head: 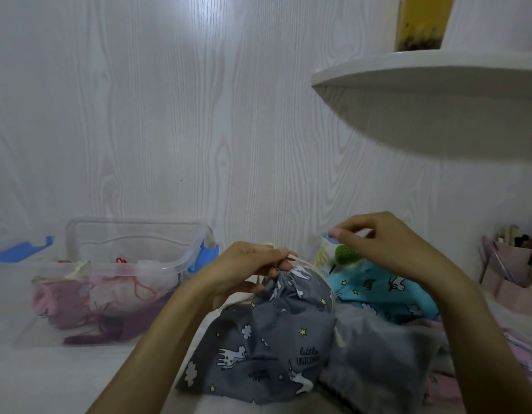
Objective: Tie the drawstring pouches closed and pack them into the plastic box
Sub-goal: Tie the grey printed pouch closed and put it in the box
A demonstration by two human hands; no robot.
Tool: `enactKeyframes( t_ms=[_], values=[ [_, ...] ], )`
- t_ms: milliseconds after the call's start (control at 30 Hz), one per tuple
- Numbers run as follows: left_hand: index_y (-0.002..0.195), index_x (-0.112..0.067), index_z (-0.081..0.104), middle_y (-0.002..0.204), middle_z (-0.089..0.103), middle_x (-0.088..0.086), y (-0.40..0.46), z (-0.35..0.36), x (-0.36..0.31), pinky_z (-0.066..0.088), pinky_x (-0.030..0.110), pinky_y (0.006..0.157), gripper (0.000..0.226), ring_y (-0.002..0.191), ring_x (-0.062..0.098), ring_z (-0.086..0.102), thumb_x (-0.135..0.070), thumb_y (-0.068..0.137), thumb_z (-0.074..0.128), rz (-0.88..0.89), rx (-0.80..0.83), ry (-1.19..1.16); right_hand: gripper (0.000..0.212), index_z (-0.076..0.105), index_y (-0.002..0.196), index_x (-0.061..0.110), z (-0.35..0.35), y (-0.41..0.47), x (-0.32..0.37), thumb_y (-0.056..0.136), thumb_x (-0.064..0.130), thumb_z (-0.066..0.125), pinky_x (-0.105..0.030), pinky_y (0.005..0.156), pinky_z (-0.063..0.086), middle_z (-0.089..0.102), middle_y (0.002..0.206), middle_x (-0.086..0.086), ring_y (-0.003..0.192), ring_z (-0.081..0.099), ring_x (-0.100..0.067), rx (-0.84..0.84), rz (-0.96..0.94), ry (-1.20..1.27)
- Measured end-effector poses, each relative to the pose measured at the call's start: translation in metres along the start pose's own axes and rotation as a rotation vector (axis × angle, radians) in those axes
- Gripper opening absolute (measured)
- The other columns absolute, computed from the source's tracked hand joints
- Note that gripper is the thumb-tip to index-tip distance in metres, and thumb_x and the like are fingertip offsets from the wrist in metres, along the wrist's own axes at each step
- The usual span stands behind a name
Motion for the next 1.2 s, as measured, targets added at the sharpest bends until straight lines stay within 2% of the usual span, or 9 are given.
enactKeyframes(
  t_ms=[100, 200, 267, 333, 433, 567, 700, 1000, 1200],
  values=[
    [0.095, -0.019, 0.076, 0.072, 0.066, -0.011, -0.001, 0.001, 0.0, 0.043, 0.016, 0.062, 0.023, 0.071, 0.002, 0.053, -0.032, 0.09, 0.058, 0.004, -0.009, 0.006, 0.023, 0.073, 0.096, 0.032, 0.022, 0.002, 0.012, 0.079, 0.047, 0.067, -0.013, 0.067, 0.039, 0.069, 0.095, 0.017, 0.072, 0.056, 0.005, 0.125, -0.054, -0.031],
    [0.101, -0.018, 0.075, 0.078, 0.063, -0.005, 0.0, -0.003, 0.0, 0.044, 0.016, 0.061, 0.024, 0.075, 0.003, 0.054, -0.033, 0.09, 0.059, 0.014, -0.026, -0.006, 0.017, 0.074, 0.084, 0.032, 0.037, 0.006, 0.014, 0.076, 0.046, 0.07, -0.021, 0.07, 0.046, 0.071, 0.085, 0.014, 0.068, 0.057, 0.001, 0.097, -0.069, -0.125],
    [0.101, -0.016, 0.075, 0.082, 0.066, -0.005, 0.0, -0.004, 0.0, 0.045, 0.014, 0.061, 0.024, 0.074, 0.002, 0.055, -0.031, 0.088, 0.062, 0.024, -0.037, -0.023, 0.008, 0.073, 0.076, 0.034, 0.035, 0.007, 0.016, 0.078, 0.041, 0.07, -0.019, 0.065, 0.045, 0.071, 0.078, 0.015, 0.06, 0.057, 0.004, 0.048, -0.105, -0.077],
    [0.099, -0.017, 0.076, 0.085, 0.07, -0.006, 0.001, -0.006, 0.001, 0.047, 0.02, 0.072, 0.02, 0.082, 0.006, 0.057, -0.028, 0.085, 0.065, 0.035, -0.053, -0.064, 0.007, 0.072, 0.072, 0.035, 0.03, 0.005, 0.021, 0.076, 0.04, 0.071, -0.014, 0.058, 0.041, 0.069, 0.072, 0.015, 0.055, 0.055, 0.008, 0.043, -0.154, -0.01],
    [0.096, -0.017, 0.076, 0.086, 0.073, -0.012, 0.0, -0.006, -0.001, 0.046, 0.019, 0.073, 0.018, 0.083, 0.006, 0.061, -0.023, 0.081, 0.07, 0.036, -0.071, -0.105, 0.019, 0.071, 0.063, 0.035, 0.026, -0.001, 0.026, 0.08, 0.044, 0.067, -0.014, 0.056, 0.042, 0.067, 0.061, 0.015, 0.054, 0.057, 0.003, 0.134, -0.174, 0.091],
    [0.094, -0.018, 0.076, 0.082, 0.072, -0.012, -0.004, -0.007, -0.004, 0.042, 0.013, 0.06, 0.018, 0.072, -0.002, 0.061, -0.022, 0.077, 0.074, 0.036, -0.09, -0.053, 0.015, 0.073, 0.092, 0.031, 0.032, 0.007, 0.017, 0.087, 0.039, 0.06, -0.024, 0.071, 0.05, 0.069, 0.087, 0.011, 0.073, 0.061, -0.006, 0.075, -0.12, 0.065],
    [0.087, -0.018, 0.077, 0.083, 0.075, -0.001, -0.006, -0.006, -0.006, 0.047, 0.01, 0.054, 0.014, 0.073, 0.001, 0.068, -0.013, 0.074, 0.075, 0.085, -0.102, -0.053, 0.018, 0.071, 0.103, 0.027, 0.05, 0.008, 0.017, 0.091, 0.022, 0.059, -0.019, 0.072, 0.052, 0.069, 0.088, 0.015, 0.07, 0.063, 0.0, 0.261, -0.133, 0.161],
    [0.079, -0.012, 0.074, 0.057, 0.069, -0.009, -0.008, 0.001, -0.009, 0.042, 0.003, 0.049, 0.013, 0.056, -0.005, 0.064, 0.0, 0.074, 0.073, 0.256, -0.285, 0.038, 0.017, 0.072, 0.068, 0.028, 0.055, 0.009, 0.015, 0.082, 0.021, 0.065, -0.014, 0.053, 0.045, 0.067, 0.056, 0.011, 0.052, 0.057, 0.002, 0.09, -0.071, 0.281],
    [0.078, -0.029, 0.076, 0.062, 0.069, -0.012, -0.004, 0.004, -0.001, 0.056, 0.022, 0.067, 0.014, 0.061, -0.001, 0.063, -0.02, 0.068, 0.076, 0.454, -0.528, 0.43, 0.006, 0.069, 0.065, 0.032, 0.055, 0.01, 0.013, 0.071, 0.031, 0.069, -0.024, 0.061, 0.05, 0.067, 0.07, 0.007, 0.058, 0.055, -0.004, -0.043, -0.141, 0.018]
  ],
)
Point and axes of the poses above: each hand's wrist, its own y-axis towards the middle knuckle, its own z-axis out of the palm, x = y × z, the point moved 2 cm from there along y, towards the middle knuckle
